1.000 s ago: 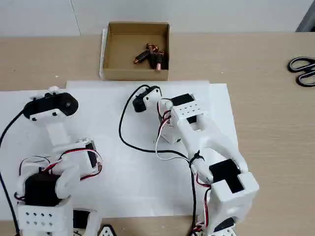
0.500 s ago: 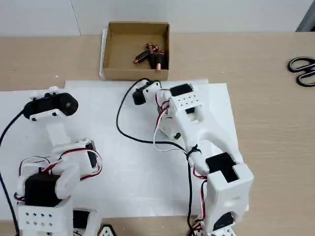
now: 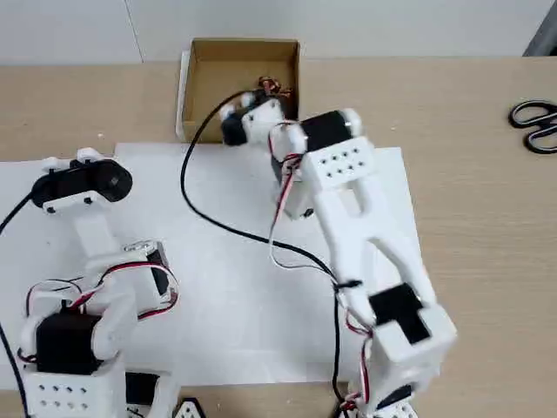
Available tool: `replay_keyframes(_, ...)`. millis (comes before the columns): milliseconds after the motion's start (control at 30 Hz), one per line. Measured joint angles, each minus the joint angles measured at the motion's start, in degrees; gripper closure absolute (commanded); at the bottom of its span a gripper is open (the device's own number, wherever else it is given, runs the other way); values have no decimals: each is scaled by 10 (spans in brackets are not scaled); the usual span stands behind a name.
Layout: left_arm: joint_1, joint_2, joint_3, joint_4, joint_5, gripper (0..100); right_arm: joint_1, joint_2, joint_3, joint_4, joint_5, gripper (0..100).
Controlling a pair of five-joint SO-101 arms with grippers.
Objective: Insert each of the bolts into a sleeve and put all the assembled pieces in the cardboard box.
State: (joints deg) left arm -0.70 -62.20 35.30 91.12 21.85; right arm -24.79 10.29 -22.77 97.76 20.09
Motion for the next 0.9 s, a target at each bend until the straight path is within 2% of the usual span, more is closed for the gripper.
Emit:
replay_keyframes(167,0,0,-24,4,0,994,22,-89,47,4,-51,991)
replay_keyframes(467,0,0,-58,12,-18,994,168,-271,236,4,-187,995)
replay_keyframes(600,-4,4,-58,33,-125,992,230,-358,316,4,-212,995)
replay_keyframes(767,-41,4,-58,22,-298,973,295,-469,413,5,-215,995)
replay_keyframes(900,-72,4,-58,18,-405,954,332,-550,479,5,-215,995)
